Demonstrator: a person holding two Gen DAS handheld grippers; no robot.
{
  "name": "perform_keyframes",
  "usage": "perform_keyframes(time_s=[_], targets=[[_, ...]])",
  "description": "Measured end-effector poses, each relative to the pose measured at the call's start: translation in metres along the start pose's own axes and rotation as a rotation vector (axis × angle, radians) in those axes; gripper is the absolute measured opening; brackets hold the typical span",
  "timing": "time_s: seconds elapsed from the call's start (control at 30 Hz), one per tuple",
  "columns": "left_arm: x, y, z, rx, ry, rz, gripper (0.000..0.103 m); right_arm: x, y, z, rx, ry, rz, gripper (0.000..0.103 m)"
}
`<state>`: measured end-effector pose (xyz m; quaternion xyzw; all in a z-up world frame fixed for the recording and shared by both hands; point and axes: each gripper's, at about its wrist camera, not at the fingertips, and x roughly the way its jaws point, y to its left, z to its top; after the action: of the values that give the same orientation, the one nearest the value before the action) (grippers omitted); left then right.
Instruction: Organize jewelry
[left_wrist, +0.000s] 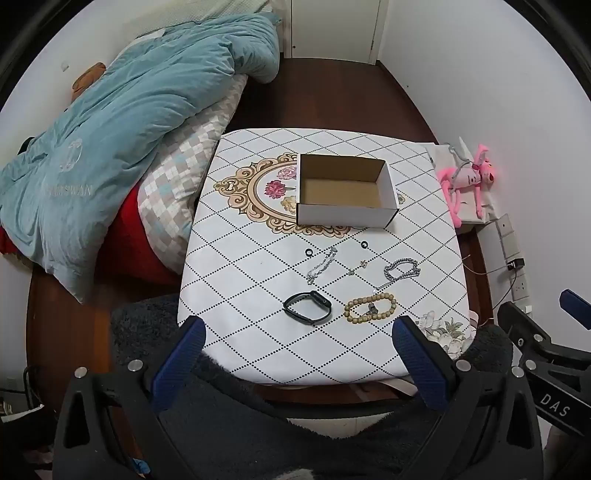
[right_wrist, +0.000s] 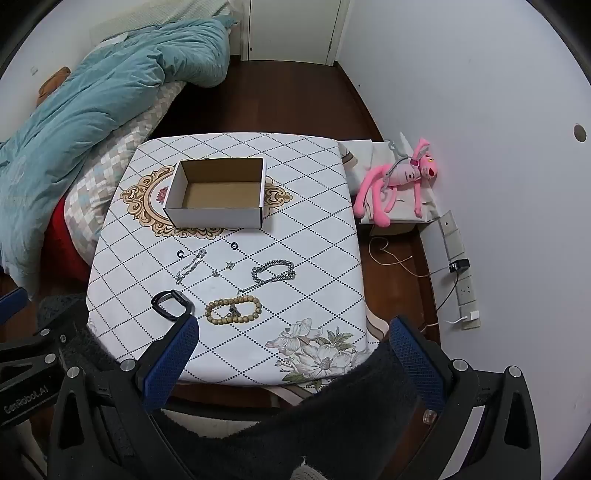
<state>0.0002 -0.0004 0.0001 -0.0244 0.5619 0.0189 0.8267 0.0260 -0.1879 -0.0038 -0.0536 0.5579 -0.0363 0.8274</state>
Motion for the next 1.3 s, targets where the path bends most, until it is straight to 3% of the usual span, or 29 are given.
perform_keyframes(time_s=[1.3], targets=[[-0.021, 0.007, 0.002, -0.008, -0.039, -0.005, 0.103, -0.019, 0.000, 0.000, 0.034, -0.011, 0.044, 0.103]])
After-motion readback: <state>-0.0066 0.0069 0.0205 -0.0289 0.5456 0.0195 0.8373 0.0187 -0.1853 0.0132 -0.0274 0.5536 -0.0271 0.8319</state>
